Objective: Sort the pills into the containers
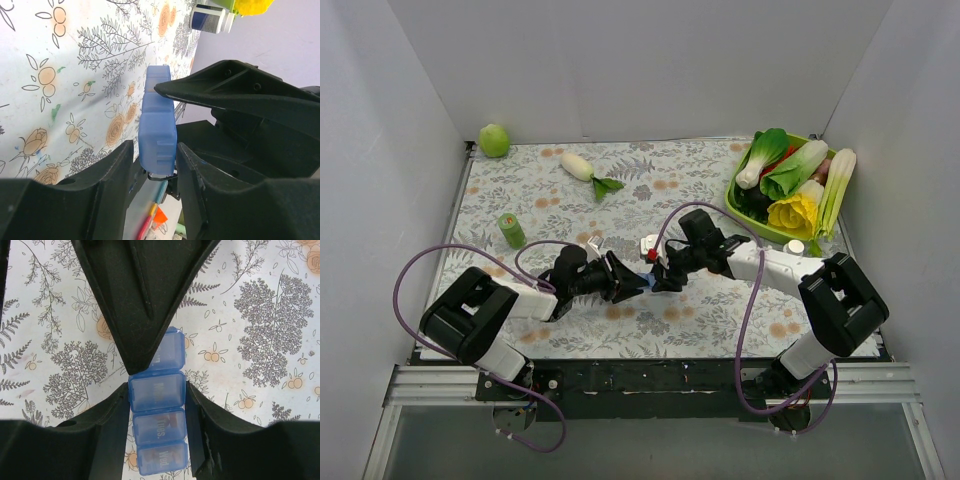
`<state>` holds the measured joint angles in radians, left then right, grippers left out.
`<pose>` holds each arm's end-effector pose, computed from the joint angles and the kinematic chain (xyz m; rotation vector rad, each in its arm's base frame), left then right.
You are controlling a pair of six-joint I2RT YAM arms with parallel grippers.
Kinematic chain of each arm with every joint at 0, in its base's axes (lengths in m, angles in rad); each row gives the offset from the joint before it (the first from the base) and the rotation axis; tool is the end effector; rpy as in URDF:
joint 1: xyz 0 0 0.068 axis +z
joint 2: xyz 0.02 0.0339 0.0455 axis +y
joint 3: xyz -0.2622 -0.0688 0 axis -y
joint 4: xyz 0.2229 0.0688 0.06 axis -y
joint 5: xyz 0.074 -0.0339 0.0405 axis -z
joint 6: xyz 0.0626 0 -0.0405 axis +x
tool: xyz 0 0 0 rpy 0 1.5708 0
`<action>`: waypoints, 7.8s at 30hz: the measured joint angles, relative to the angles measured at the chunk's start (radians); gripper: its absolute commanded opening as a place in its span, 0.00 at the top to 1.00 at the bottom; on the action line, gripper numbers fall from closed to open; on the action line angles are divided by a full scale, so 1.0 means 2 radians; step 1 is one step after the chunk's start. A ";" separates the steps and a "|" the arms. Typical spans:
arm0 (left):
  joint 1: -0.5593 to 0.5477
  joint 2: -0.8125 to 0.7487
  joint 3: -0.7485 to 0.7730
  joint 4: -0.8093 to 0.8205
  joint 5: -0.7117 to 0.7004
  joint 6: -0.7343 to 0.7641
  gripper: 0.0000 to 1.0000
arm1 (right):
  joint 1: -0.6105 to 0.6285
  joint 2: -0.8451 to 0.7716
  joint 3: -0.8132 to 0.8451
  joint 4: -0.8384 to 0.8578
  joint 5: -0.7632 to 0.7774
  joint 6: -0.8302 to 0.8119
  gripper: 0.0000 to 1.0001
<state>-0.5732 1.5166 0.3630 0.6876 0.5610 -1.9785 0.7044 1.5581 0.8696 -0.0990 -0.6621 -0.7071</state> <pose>0.2041 -0.1714 0.1388 1.2504 -2.1493 1.6490 0.2143 0.2326 0.1930 -1.7038 1.5066 0.7727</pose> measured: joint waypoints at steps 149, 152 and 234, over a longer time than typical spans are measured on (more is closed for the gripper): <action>0.017 0.158 0.277 -0.262 -0.031 0.258 0.71 | -0.133 0.143 0.189 -0.203 0.009 0.020 0.22; 0.005 0.177 0.287 -0.279 -0.035 0.264 0.71 | -0.133 0.143 0.193 -0.198 0.011 0.031 0.30; 0.012 0.109 0.408 -0.440 -0.138 0.285 0.10 | -0.187 0.076 0.263 -0.287 -0.023 0.004 0.06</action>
<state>-0.5495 1.7355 1.1786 -0.1928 0.2844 -1.4078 0.3298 1.7096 1.3964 -0.6739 -0.7071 -0.6994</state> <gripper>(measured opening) 0.732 0.920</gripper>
